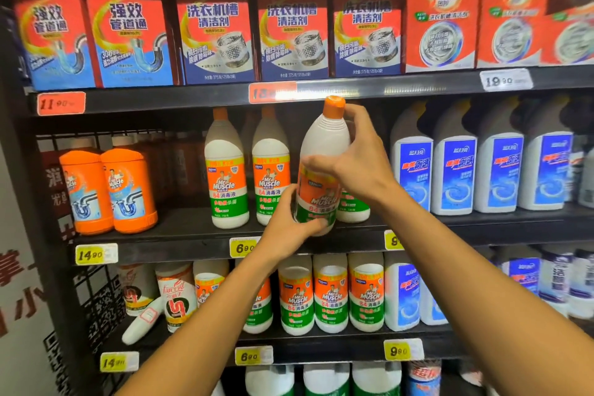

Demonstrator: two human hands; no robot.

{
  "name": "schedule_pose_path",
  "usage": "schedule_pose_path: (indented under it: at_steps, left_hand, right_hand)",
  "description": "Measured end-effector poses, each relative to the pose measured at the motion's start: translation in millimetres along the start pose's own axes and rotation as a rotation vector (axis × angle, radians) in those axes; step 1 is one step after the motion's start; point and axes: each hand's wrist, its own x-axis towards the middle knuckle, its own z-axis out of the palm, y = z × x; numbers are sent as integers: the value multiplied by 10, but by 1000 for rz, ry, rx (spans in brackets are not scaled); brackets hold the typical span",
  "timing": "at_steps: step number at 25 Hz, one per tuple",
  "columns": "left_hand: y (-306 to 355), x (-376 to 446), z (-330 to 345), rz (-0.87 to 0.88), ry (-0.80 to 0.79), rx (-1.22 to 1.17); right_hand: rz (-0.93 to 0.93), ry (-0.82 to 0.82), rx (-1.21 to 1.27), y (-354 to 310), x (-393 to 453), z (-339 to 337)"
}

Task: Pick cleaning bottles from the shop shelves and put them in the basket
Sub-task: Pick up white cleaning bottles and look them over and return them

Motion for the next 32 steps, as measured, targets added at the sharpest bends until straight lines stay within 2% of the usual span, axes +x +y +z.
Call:
schedule_pose_path:
  at_steps: [3, 7, 14, 18, 26, 32]
  left_hand:
    - [48, -178, -56, 10, -106, -73]
    - [-53, -568, 80, -6, -67, -229]
    - [-326, -1213, 384, -196, -89, -483]
    - [-441, -1482, 442, -228, -115, -486]
    - [-661, -1828, 303, -311, -90, -468]
    - [-800, -2035, 43, -398, -239, -512]
  right_hand:
    - [45, -30, 95, -117, -22, -142]
    - [101, -134, 241, -121, -230, -186]
    - [446, -351, 566, 234, -994, -160]
    - [552, -250, 691, 365, -1428, -60]
    - [584, -184, 698, 365, -1875, 310]
    - [668, -95, 718, 326, -2139, 653]
